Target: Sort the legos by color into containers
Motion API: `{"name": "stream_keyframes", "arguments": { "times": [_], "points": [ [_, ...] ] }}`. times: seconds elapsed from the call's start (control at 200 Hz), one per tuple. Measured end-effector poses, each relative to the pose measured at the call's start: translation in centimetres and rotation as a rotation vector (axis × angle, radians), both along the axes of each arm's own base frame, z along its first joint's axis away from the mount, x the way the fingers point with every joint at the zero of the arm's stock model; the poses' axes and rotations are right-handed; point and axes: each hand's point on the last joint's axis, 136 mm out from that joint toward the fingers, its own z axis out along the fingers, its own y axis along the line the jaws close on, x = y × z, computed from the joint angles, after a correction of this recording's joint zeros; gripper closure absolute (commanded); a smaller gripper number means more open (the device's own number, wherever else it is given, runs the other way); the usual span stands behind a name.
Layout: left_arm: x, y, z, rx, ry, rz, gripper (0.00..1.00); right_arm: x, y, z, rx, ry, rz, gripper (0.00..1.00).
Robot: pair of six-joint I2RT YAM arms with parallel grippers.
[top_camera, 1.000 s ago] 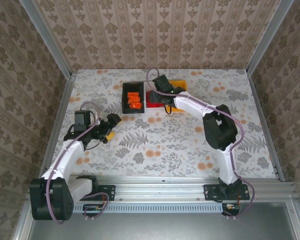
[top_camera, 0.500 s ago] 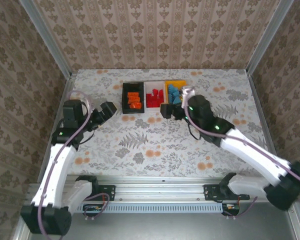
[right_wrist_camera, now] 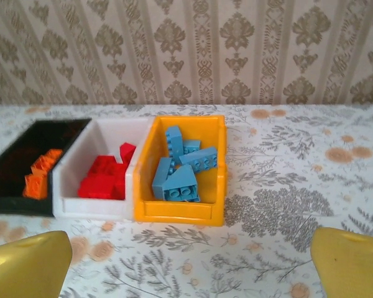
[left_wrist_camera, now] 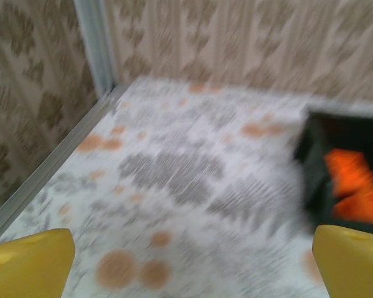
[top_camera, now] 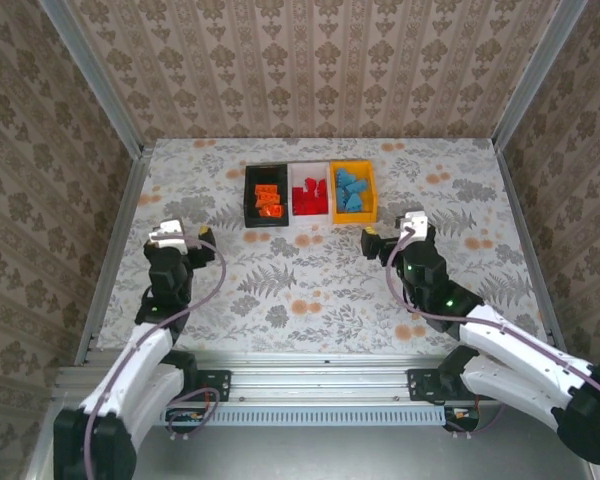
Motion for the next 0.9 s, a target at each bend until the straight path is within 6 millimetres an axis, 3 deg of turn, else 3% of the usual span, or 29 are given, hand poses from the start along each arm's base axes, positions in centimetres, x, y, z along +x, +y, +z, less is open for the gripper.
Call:
{"name": "stream_keyframes", "arguments": {
  "times": [0.105,0.245,0.415,0.48,0.605,0.745,0.82,0.9],
  "points": [
    [0.8,1.9,-4.0,0.070,0.082,0.040,0.00,1.3,-0.4,-0.1,-0.060,-0.019,0.012,0.00],
    [2.9,1.9,-7.5,0.125,0.123,0.020,0.00,2.6,-1.7,-0.2,-0.117,-0.037,0.016,0.00],
    [4.6,1.7,-11.5,0.169,0.181,-0.002,0.00,2.7,-4.2,-3.3,-0.191,0.006,0.004,0.00],
    [5.3,1.4,-11.0,0.171,0.169,-0.022,0.00,2.6,-5.7,-4.8,-0.207,0.024,-0.027,0.00],
    [8.0,1.3,-8.1,0.154,0.098,-0.040,0.00,2.7,-8.3,-8.6,-0.217,0.072,-0.076,0.00],
    [8.6,1.8,-7.2,0.143,0.078,-0.040,0.00,3.0,-9.4,-13.8,-0.271,0.172,-0.060,0.00],
    [8.5,1.7,-7.5,0.141,0.091,-0.048,0.00,3.9,-9.0,-14.4,-0.290,0.206,-0.033,0.00],
    [8.5,1.6,-7.6,0.139,0.094,-0.056,0.00,5.8,-8.5,-12.8,-0.279,0.172,-0.022,0.00]
  ]
}}
